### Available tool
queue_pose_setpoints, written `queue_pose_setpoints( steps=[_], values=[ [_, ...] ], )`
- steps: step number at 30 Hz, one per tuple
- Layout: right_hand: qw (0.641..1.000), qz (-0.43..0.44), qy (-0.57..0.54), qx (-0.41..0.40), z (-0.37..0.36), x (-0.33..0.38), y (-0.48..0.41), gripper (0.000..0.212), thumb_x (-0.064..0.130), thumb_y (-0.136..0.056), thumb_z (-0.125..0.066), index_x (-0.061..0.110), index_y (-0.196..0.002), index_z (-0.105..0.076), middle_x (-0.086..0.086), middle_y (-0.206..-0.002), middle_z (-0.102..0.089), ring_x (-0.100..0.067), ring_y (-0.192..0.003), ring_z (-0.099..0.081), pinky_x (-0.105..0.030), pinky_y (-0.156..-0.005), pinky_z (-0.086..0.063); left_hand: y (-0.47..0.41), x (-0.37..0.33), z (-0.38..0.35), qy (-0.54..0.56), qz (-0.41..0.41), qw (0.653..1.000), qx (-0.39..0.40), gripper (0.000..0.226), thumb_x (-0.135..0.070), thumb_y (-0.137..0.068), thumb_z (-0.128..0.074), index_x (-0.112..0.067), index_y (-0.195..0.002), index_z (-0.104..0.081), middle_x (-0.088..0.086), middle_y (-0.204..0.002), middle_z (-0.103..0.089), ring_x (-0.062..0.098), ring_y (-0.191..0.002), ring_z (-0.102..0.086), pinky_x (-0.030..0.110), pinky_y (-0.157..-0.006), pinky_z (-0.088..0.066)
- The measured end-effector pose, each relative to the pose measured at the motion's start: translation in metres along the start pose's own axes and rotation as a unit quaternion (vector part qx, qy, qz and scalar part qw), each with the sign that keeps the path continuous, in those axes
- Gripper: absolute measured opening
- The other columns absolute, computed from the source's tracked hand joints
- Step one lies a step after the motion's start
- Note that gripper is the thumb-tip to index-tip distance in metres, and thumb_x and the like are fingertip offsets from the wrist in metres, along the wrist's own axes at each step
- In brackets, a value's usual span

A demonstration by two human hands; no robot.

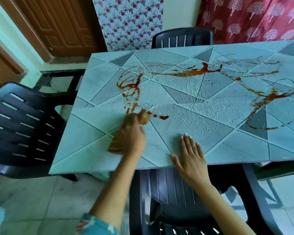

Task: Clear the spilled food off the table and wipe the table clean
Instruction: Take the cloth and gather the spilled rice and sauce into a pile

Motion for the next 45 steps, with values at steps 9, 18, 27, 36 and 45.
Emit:
queue_pose_setpoints(
  steps=[9,18,27,36,45],
  values=[
    [0.998,-0.058,0.0,-0.024,0.013,-0.047,0.016,0.081,0.06,-0.093,-0.006,0.002,-0.144,-0.03,-0.011,-0.151,-0.023,-0.025,-0.14,-0.023,-0.03,-0.113,-0.002,-0.004,-0.041,0.034,0.129,-0.022,0.991,0.006,0.026,-0.023,-0.094,-0.05,-0.014,-0.118,-0.055,0.015,-0.103,-0.067,0.036,-0.095,-0.062,0.034,-0.069,-0.041],
    [0.998,-0.055,-0.001,-0.041,0.018,-0.075,0.023,0.077,0.056,-0.09,-0.017,0.004,-0.146,-0.022,-0.01,-0.154,-0.016,-0.019,-0.141,-0.006,-0.031,-0.113,0.002,0.02,0.067,0.003,-0.022,0.033,0.999,0.018,0.067,-0.037,-0.076,-0.066,-0.034,-0.137,-0.039,0.008,-0.142,-0.041,0.037,-0.117,-0.049,0.054,-0.091,-0.042],
    [0.999,-0.051,-0.006,-0.012,0.016,-0.084,0.027,0.077,0.059,-0.093,-0.014,0.002,-0.143,-0.029,-0.012,-0.151,-0.027,-0.023,-0.139,-0.02,-0.036,-0.113,-0.007,0.062,-0.07,-0.048,-0.056,0.028,0.997,0.042,0.063,-0.021,-0.084,-0.057,-0.037,-0.141,-0.035,0.005,-0.15,-0.034,0.037,-0.112,-0.054,0.042,-0.088,-0.042],
    [0.999,-0.036,-0.009,-0.022,0.023,-0.096,0.032,0.075,0.056,-0.094,-0.016,0.0,-0.142,-0.03,-0.012,-0.15,-0.025,-0.024,-0.139,-0.021,-0.032,-0.113,0.001,0.051,-0.12,-0.032,0.159,0.052,0.986,0.005,0.055,-0.02,-0.086,-0.057,-0.045,-0.134,-0.043,0.0,-0.121,-0.064,0.029,-0.105,-0.06,0.035,-0.079,-0.048],
    [0.999,-0.041,-0.007,0.003,0.023,-0.11,0.029,0.075,0.055,-0.093,-0.016,0.001,-0.142,-0.033,-0.013,-0.15,-0.031,-0.024,-0.139,-0.026,-0.034,-0.112,-0.005,0.089,-0.126,-0.06,-0.02,0.021,0.999,0.043,0.06,-0.018,-0.085,-0.057,-0.04,-0.138,-0.04,0.003,-0.144,-0.042,0.035,-0.107,-0.058,0.041,-0.086,-0.044]
  ],
)
Point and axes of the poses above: each hand's wrist, its own y-axis away from the middle knuckle, its own z-axis out of the back of the hand, x = y × z, the point moved 7 cm from there along -y, towards the middle knuckle
